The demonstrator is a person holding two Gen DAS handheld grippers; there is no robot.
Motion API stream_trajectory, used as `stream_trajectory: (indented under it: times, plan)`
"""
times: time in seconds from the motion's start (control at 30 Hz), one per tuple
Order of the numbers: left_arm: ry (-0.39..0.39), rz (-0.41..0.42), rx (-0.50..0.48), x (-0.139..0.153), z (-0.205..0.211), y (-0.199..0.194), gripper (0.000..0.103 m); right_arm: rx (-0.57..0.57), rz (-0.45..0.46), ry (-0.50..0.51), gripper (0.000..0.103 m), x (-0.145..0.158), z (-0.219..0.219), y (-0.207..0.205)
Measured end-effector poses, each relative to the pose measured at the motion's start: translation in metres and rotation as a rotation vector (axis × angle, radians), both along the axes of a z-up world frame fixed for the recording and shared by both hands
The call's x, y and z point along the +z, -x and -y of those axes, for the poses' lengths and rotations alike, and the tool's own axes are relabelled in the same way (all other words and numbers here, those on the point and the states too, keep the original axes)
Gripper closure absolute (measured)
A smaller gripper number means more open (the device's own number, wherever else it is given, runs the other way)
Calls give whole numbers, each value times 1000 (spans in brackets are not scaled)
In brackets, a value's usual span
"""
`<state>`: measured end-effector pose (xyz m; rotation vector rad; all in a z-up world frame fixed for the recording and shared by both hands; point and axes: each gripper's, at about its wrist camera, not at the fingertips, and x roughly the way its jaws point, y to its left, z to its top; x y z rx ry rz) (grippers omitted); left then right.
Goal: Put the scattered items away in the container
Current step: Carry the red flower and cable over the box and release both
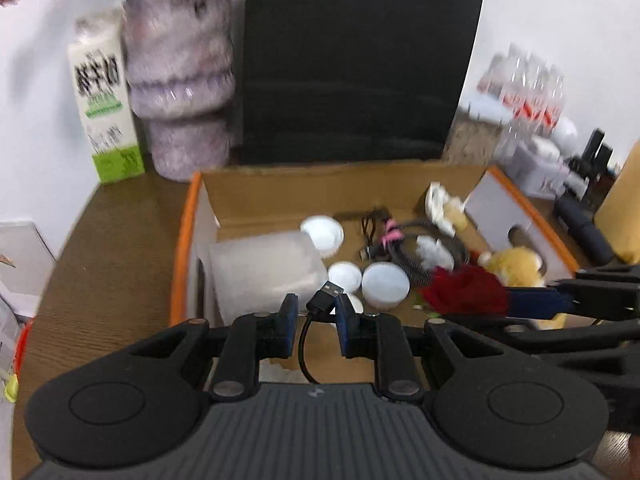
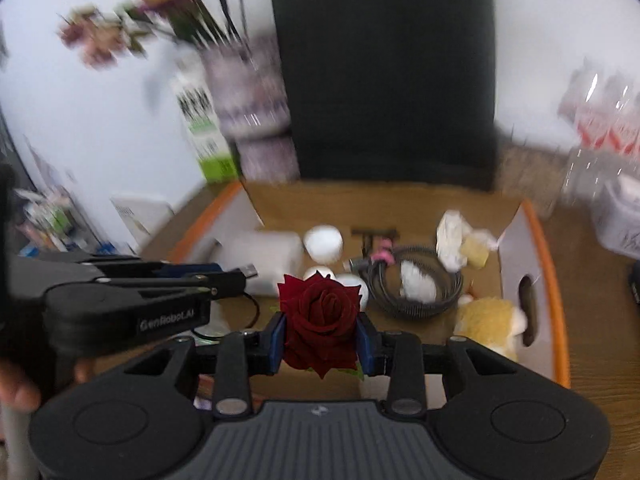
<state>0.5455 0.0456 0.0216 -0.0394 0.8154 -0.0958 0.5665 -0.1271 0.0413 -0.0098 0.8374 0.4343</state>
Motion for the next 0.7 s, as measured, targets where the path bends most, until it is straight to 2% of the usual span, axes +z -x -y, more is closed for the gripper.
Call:
stream_trajectory:
  times: [0.07,0.17,0.23,0.3,0.33,0.37,0.5,0.57,0.63,0.7]
  plan:
    - [-7,-13,-2,-8,1,-5,82,14,-12,49,69,-14,-10,-7]
    - [-90,-10,-19,-18,5,-9,82,16,-34,102,68,-29,-19,-17]
    - [-104,-22,-48,-22,7,-9,82,21,-55,121,66,-37,-23,-22]
    - [-99,-29,-54,-25,4,-7,78,25,-75,135,64,-41,-23,-25]
    - [-94,-31,-52,-24,2,-6,72,24,-80,131,63,-41,-21,-25]
    - [-90,-30,-44,-23,1,-6,66,23,-86,120,62,-41,-19,-24]
    - [-74,-5,-30,-7,-4,-1,63,21,-78,64,51,-27,-10,-17]
    - [-71,20,-24,5,-5,4,59,23,-59,64,47,-17,-9,-13]
    - [-65,45,-19,18,-6,12,56,6,-16,83,39,-4,-7,-7]
    - [-63,61,-15,29,-6,21,54,-7,4,80,39,7,-2,0]
